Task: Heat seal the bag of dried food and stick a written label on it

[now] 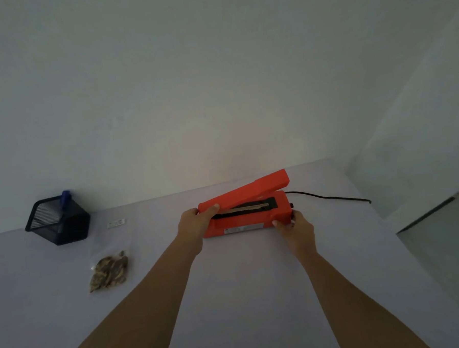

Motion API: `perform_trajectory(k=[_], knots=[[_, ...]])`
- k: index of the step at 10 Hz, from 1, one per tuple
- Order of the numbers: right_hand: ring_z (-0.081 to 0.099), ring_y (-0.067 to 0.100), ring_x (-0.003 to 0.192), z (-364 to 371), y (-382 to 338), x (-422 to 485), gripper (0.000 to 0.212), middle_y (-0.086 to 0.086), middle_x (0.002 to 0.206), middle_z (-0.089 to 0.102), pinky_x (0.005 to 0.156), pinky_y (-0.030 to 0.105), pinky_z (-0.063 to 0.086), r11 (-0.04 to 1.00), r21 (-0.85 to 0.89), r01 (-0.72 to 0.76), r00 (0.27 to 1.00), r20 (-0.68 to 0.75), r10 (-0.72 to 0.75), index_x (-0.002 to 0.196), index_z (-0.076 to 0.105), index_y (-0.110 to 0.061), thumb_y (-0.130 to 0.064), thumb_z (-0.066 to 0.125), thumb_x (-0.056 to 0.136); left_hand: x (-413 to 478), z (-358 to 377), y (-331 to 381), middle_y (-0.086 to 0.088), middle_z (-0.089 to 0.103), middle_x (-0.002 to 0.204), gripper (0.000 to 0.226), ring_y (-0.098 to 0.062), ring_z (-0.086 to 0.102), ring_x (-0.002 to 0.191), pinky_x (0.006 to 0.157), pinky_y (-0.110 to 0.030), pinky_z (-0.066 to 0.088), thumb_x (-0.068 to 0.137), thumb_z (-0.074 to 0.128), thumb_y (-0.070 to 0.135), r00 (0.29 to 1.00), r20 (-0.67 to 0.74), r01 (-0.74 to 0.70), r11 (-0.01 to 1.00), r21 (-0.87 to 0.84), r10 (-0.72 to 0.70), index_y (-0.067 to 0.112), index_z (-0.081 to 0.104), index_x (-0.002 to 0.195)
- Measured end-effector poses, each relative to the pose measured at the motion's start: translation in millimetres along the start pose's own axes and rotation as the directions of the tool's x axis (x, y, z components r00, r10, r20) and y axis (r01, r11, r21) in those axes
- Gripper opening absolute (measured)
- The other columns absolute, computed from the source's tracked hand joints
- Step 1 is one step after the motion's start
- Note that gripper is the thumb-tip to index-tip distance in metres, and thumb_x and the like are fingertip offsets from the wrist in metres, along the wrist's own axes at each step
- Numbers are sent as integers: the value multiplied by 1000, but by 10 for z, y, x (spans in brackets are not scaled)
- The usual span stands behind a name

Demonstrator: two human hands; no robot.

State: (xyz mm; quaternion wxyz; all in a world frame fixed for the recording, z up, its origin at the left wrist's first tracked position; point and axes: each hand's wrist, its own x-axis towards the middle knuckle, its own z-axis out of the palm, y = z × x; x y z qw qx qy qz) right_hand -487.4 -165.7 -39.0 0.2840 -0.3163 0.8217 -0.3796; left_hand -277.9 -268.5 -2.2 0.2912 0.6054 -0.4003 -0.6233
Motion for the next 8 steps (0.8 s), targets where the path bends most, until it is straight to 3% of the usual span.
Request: perform_trajectory(k=[1,3,4,6,7,8], knots=[[60,33,105,79,-73,312,53,16,116,64,92,43,47,999,-26,33,999,-19,-34,123,52,-7,-28,71,79,292,69,127,-14,68,102,66,-32,64,96,91,-50,51,51,77,51,1000,0,-27,999,-19,27,6,65,98],[59,31,107,131,-177,619,52,15,118,63,94,42,46,998,-38,51,999,-16,-52,124,51,-9,-29,70,80,551,157,248,-13,69,99,60,-31,64,95,91,-50,51,45,74,55,999,-6,-47,999,-10,47,12,65,85],[58,31,108,143,-232,767,51,15,119,62,94,41,46,996,-56,74,997,-16,-75,125,51,-9,-29,68,82,622,195,313,-14,67,101,76,-31,64,95,89,-49,52,37,74,59,999,-22,-32,999,-3,32,7,64,92],[57,31,111,129,-204,869,51,14,121,61,97,44,45,993,-76,89,996,9,-89,125,51,-10,-31,68,82,701,249,299,-15,67,102,84,-31,64,94,88,-49,52,34,74,58,999,-39,-37,999,-25,36,4,62,97],[54,33,116,139,-214,868,55,17,124,58,98,43,44,986,-129,110,994,9,-110,127,47,-7,-33,66,83,627,257,332,-16,65,109,88,-31,63,97,90,-48,51,40,73,61,999,-21,-43,998,-34,42,3,61,105],[37,35,132,98,-275,768,75,22,142,38,107,41,31,983,-182,-11,1000,24,15,142,24,-1,-34,62,86,478,261,370,-17,46,138,82,-33,47,122,104,-44,39,78,63,54,998,-50,-42,999,24,43,2,39,137]])
